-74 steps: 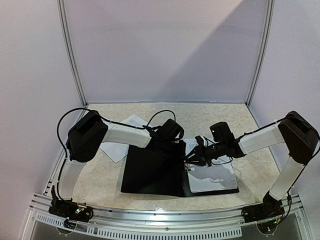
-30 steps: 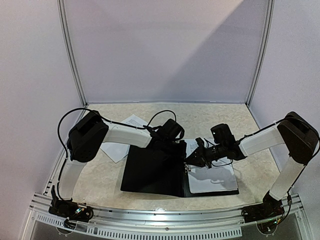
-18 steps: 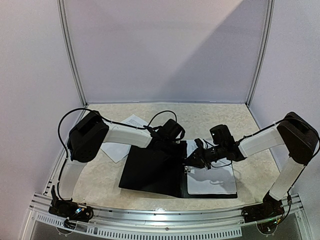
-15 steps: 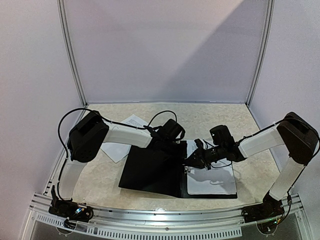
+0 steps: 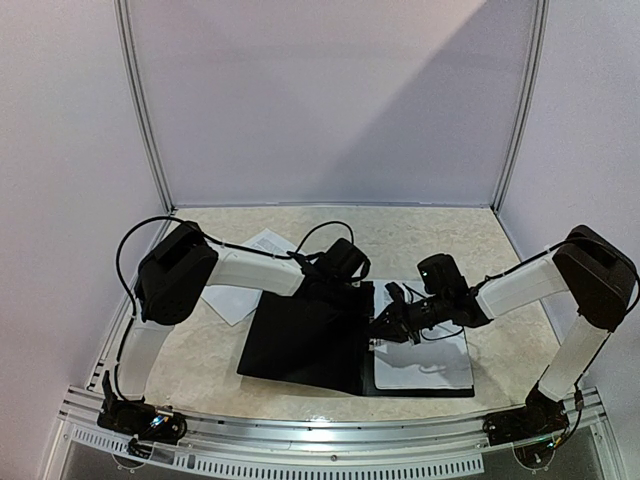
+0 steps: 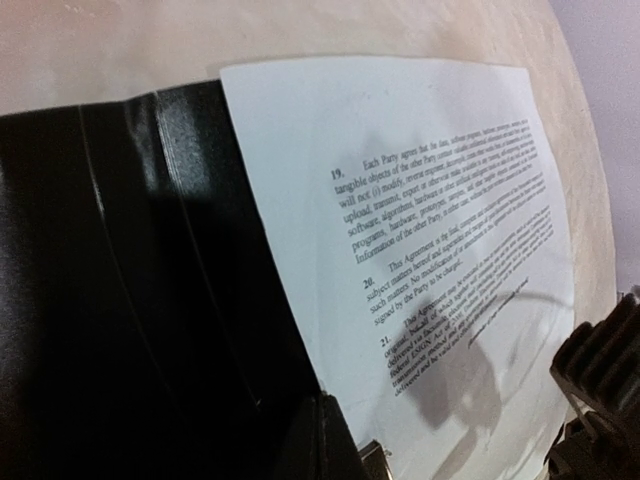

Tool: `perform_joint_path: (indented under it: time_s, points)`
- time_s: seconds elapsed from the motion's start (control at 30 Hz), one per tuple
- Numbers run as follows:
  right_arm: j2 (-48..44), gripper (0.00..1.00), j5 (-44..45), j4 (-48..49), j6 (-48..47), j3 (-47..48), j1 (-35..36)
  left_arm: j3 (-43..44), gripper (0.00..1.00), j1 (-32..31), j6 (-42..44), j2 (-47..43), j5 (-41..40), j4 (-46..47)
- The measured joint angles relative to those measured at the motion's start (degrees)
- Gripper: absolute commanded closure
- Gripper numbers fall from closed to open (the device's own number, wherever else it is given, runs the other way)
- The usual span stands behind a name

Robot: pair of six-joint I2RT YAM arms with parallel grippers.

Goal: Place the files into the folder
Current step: Clamp the file and folder with some files.

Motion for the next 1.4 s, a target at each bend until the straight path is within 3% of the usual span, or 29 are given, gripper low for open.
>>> perform_joint_path:
  time_s: [0.5,1.4]
  points:
    - [-0.3,0.93,-0.1,1.9,-0.7,-3.7,0.2,-3.9,1.0,-0.2,-5.4,-1.7,-0.8,2.4]
    - [2.9,0.96,0.9,-6.2,-8.8,-2.1,0.6,-5.6,1.0,-0.6,-6.6,-2.3,-1.3,4.5]
